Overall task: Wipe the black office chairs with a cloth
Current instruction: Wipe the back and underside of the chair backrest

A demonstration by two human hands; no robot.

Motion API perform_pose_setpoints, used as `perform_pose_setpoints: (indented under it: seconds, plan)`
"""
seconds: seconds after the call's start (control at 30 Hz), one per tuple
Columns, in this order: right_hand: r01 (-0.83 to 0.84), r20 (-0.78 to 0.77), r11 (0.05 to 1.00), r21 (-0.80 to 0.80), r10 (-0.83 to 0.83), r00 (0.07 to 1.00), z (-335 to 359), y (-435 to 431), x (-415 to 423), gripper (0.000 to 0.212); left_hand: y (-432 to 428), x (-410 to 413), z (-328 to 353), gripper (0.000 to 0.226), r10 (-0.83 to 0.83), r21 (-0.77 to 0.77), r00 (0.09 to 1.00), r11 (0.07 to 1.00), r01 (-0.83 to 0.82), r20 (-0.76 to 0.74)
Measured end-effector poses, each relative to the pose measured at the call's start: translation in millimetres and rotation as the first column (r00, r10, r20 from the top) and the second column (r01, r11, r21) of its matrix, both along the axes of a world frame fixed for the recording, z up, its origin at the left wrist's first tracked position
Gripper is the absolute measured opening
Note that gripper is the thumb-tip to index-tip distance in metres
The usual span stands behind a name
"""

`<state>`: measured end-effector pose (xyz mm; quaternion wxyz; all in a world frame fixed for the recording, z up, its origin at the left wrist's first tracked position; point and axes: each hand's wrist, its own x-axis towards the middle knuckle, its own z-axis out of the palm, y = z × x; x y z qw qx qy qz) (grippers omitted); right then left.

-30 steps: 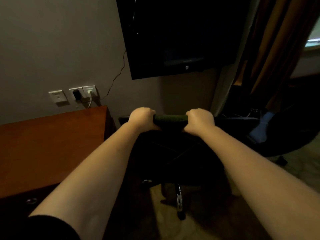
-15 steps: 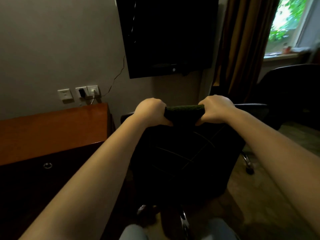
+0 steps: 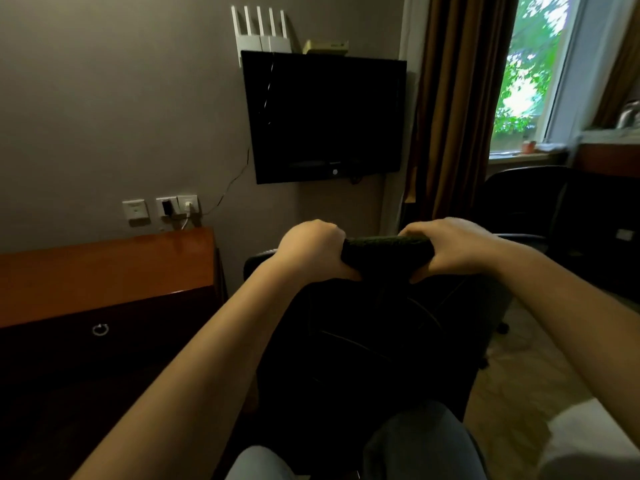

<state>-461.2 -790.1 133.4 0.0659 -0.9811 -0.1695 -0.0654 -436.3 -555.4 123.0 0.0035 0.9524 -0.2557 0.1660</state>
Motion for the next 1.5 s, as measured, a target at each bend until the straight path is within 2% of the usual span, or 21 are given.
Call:
perform_pose_setpoints:
  seconds: [0.07, 0.1, 0.17, 0.23, 0.27, 0.3, 0.4, 0.47, 0.53, 0.63, 0.73, 0.93, 1.1, 1.2, 1.5]
  plan:
    - [-0.045, -0.088, 0.997, 0.056, 0.050, 0.995, 3.8, -2.2, -5.9, 0.090, 6.1, 1.5, -3.7, 0.057, -0.074, -0.052, 0.997, 0.996, 0.074, -0.003]
    - [-0.077, -0.108, 0.993, 0.090, 0.087, 0.990, 5.0, -1.0, -9.6, 0.097, 10.5, 0.6, -4.6, 0.066, -0.130, -0.104, 0.991, 0.987, 0.127, -0.029]
    - [-0.147, -0.074, 0.969, 0.200, 0.165, 0.984, 3.2, 7.5, -15.3, 0.094, 20.9, -2.5, -3.2, 0.075, -0.237, -0.292, 0.967, 0.935, 0.200, -0.096]
    - [-0.217, 0.100, 0.930, 0.296, 0.196, 0.976, -4.2, 23.8, -16.4, 0.076, 32.5, -2.5, -1.2, 0.053, -0.262, -0.469, 0.962, 0.861, 0.194, -0.083]
    - [-0.229, 0.212, 0.926, 0.298, 0.170, 0.962, -10.5, 34.8, -14.1, 0.066, 38.1, -0.5, -3.2, 0.038, -0.203, -0.506, 0.979, 0.847, 0.161, -0.029]
    - [-0.214, 0.310, 0.938, 0.273, 0.125, 0.943, -17.7, 47.7, -9.4, 0.058, 42.1, 2.4, -7.4, 0.033, -0.111, -0.532, 0.993, 0.839, 0.115, 0.040]
    - [-0.138, 0.519, 0.975, 0.173, 0.029, 0.854, -42.3, 94.7, 8.7, 0.044, 46.1, 13.8, -35.9, 0.050, 0.109, -0.633, 0.968, 0.772, 0.061, 0.227]
    - [-0.100, 0.691, 0.987, 0.125, -0.015, 0.722, -59.1, 120.1, 23.3, 0.044, 44.7, 19.2, -55.7, 0.054, 0.219, -0.617, 0.904, 0.784, 0.062, 0.368]
    - [-0.071, 0.796, 0.989, 0.126, -0.059, 0.602, -67.6, 131.8, 34.8, 0.045, 45.6, 22.4, -64.7, 0.050, 0.288, -0.622, 0.847, 0.781, 0.063, 0.447]
    - [-0.107, 0.873, 0.991, 0.079, -0.017, 0.488, -70.4, 129.8, 44.9, 0.044, 50.4, 26.3, -66.3, 0.042, 0.312, -0.631, 0.785, 0.765, 0.126, 0.535]
    - [-0.166, 0.914, 0.985, 0.037, 0.034, 0.404, -72.0, 105.6, 50.7, 0.044, 49.4, 32.9, -67.8, 0.040, 0.317, -0.596, 0.722, 0.786, 0.163, 0.615]
    - [-0.166, 0.943, 0.981, 0.098, -0.038, 0.330, -78.3, 16.6, 60.2, 0.048, 44.0, 34.8, -68.7, 0.040, 0.303, -0.548, 0.667, 0.815, 0.189, 0.680]
    - [-0.095, 0.913, 0.968, 0.232, -0.183, 0.364, -85.1, -72.4, 72.5, 0.052, 46.8, 35.1, -67.9, 0.039, 0.273, -0.540, 0.676, 0.813, 0.218, 0.685]
    - [-0.084, 0.880, 0.937, 0.339, -0.284, 0.381, -86.3, -103.9, 75.9, 0.047, 45.1, 35.9, -67.5, 0.039, 0.271, -0.542, 0.678, 0.810, 0.223, 0.684]
    - [-0.122, 0.849, 0.874, 0.471, -0.411, 0.332, -89.9, -81.3, 81.3, 0.046, 50.0, 34.4, -72.0, 0.043, 0.408, -0.633, 0.643, 0.758, 0.157, 0.648]
